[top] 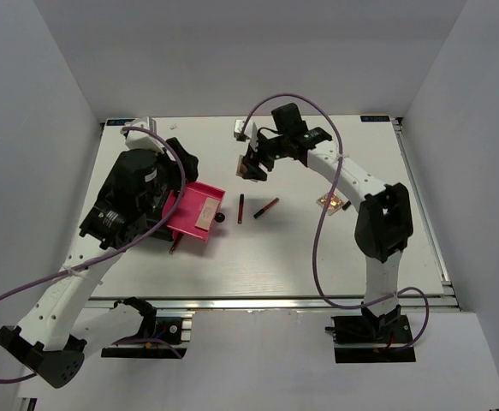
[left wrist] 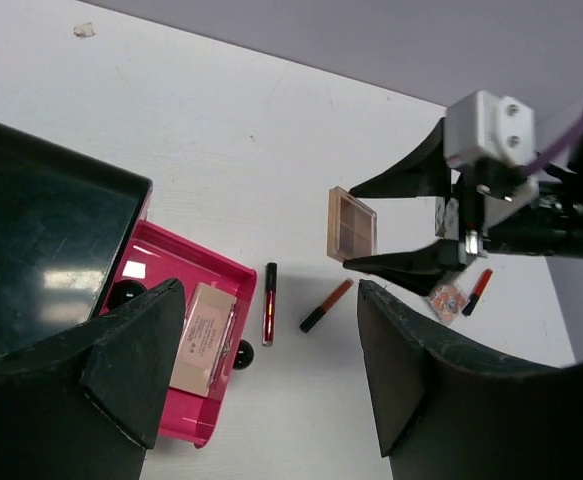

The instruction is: Organize the makeup

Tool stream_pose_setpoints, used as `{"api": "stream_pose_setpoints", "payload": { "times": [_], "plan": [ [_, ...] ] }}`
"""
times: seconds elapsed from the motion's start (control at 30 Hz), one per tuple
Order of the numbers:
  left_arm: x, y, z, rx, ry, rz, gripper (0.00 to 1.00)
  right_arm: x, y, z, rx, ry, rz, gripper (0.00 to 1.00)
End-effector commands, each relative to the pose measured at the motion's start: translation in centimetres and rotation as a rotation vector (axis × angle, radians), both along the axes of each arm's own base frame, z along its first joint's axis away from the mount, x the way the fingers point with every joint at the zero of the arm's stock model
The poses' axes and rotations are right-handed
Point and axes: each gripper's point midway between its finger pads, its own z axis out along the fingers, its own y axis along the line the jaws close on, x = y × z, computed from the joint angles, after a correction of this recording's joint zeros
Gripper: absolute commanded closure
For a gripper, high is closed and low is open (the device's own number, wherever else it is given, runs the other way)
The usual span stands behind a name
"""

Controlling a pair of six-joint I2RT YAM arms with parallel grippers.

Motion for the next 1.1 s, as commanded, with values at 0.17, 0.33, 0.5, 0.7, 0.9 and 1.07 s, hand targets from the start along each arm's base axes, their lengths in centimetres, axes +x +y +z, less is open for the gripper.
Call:
{"api": "stream_pose_setpoints", "payload": {
  "times": [0.17, 0.33, 0.5, 0.7, 0.9, 1.07],
  "plan": [
    [-0.1, 0.4, 3.5, -0.036, -0.118, 0.003, 0.21, -9.3, 10.3, 4.8, 0.167, 0.043, 0.16, 0.89],
    [-0.6, 0.9, 3.8, -0.037, -0.125, 0.015, 0.21, -8.7, 14.8, 4.1, 0.201, 0.036, 0.043, 0.92],
    [-1.4, 1.6, 3.8, -0.047, -0.128, 0.029, 0.21, -6.8, 16.2, 2.1, 0.196, 0.062, -0.046, 0.89],
    [-1.8, 2.0, 4.0, -0.046, -0.133, 0.04, 0.21, -7.1, 15.7, -1.4, 0.138, 0.091, -0.057, 0.76],
    [-1.7, 1.8, 4.7, -0.054, -0.155, 0.028, 0.21, -7.5, 15.7, -1.6, 0.123, 0.093, -0.025, 0.21],
    [-1.2, 0.3, 5.3, -0.068, -0.184, -0.037, 0.24, -8.0, 15.3, 0.0, 0.13, 0.071, -0.003, 0.11]
  ]
}}
